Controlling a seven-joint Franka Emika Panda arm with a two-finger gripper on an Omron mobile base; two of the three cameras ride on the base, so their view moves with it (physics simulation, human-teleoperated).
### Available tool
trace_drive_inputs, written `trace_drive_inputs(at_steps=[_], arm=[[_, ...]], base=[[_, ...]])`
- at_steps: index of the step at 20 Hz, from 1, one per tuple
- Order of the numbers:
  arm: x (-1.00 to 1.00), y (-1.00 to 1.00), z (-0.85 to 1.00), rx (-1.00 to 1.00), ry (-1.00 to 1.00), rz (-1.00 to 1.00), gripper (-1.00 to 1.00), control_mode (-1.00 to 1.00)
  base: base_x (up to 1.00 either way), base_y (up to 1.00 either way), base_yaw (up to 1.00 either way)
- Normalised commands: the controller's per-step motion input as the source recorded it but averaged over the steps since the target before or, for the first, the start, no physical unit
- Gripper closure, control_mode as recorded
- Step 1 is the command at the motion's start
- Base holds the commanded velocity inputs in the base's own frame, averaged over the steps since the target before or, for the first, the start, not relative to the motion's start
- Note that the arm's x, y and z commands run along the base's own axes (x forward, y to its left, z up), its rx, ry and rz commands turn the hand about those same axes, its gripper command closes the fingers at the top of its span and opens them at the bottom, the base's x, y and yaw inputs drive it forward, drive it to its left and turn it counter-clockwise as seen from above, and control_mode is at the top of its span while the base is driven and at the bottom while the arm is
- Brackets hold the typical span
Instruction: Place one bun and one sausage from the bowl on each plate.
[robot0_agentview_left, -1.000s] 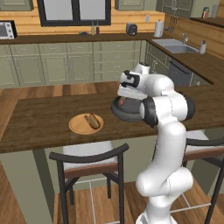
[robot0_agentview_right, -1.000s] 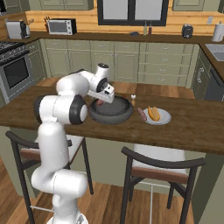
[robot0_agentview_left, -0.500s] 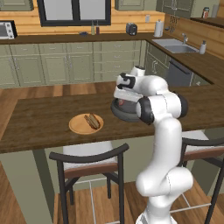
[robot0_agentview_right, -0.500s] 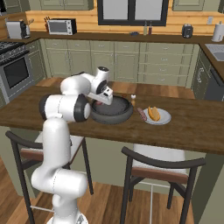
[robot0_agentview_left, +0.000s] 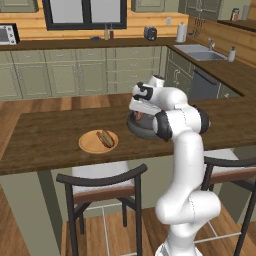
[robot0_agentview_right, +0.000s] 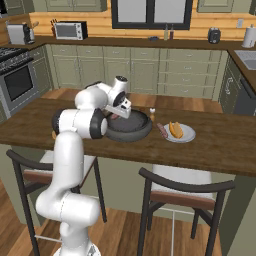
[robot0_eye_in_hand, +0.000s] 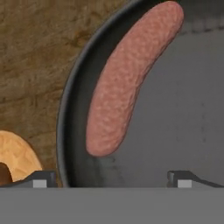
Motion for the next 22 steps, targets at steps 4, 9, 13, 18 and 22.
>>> trace_drive_inputs(at_steps=[4,9,13,18,22], arm=[[0.0,0.09,-0.26,0.0,-0.3,0.0,-1.0,-1.0],[-0.02,0.08,-0.39,0.0,-0.19,0.0,-1.0,-1.0],[0.11,0.01,-0.05,0.04,-0.01,0.0,-1.0,-1.0],[0.41,0.0,0.12,0.07,0.0,0.0,-1.0,-1.0],[0.27,0.0,-0.02,0.04,0.06,0.0,-1.0,-1.0]], base=[[0.0,0.0,0.0],[0.0,0.0,0.0],[0.0,0.0,0.0],[0.0,0.0,0.0],[0.0,0.0,0.0]])
